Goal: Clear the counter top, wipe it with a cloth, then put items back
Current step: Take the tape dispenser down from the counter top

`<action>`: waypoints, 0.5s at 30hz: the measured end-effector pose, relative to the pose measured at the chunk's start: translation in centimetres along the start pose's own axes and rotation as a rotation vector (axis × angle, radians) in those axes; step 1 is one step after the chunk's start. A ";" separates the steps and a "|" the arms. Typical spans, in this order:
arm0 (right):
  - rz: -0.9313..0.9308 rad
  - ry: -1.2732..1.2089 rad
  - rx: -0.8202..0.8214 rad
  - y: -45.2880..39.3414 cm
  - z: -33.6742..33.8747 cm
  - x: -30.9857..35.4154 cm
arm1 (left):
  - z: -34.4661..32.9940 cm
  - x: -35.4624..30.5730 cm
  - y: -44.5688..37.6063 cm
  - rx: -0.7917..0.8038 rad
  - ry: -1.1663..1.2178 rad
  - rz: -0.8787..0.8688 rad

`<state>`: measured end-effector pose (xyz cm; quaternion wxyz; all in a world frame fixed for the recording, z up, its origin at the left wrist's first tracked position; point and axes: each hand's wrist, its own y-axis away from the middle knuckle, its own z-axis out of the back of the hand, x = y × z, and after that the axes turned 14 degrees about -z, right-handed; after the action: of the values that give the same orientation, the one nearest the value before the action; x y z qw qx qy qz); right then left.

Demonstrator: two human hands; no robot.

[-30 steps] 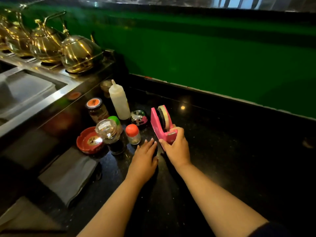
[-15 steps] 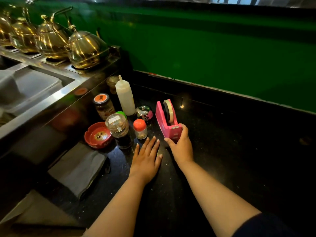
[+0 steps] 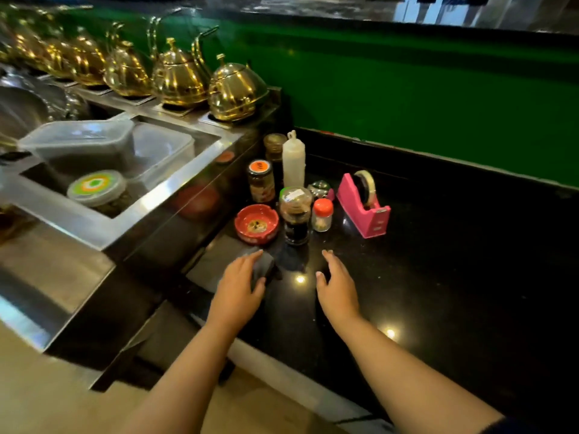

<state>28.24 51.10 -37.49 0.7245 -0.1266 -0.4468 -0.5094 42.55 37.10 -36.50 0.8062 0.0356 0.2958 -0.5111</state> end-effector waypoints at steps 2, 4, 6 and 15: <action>0.069 0.011 0.024 1.4 -2.6 1.5 | 1.9 2.5 1.7 -0.040 -0.041 0.071; 0.176 0.057 0.071 2.3 -5.1 3.0 | 3.1 4.4 3.3 -0.051 -0.076 0.145; 0.280 0.115 0.129 2.6 -7.1 4.5 | 3.4 5.8 4.7 -0.005 -0.048 0.232; 0.552 0.852 0.320 -1.4 -12.1 8.0 | 1.2 7.9 6.5 0.154 -0.172 0.227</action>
<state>33.97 37.76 -38.58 0.9592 0.0909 -0.1349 -0.2313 50.95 33.34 -41.14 0.8760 0.0868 0.1797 -0.4391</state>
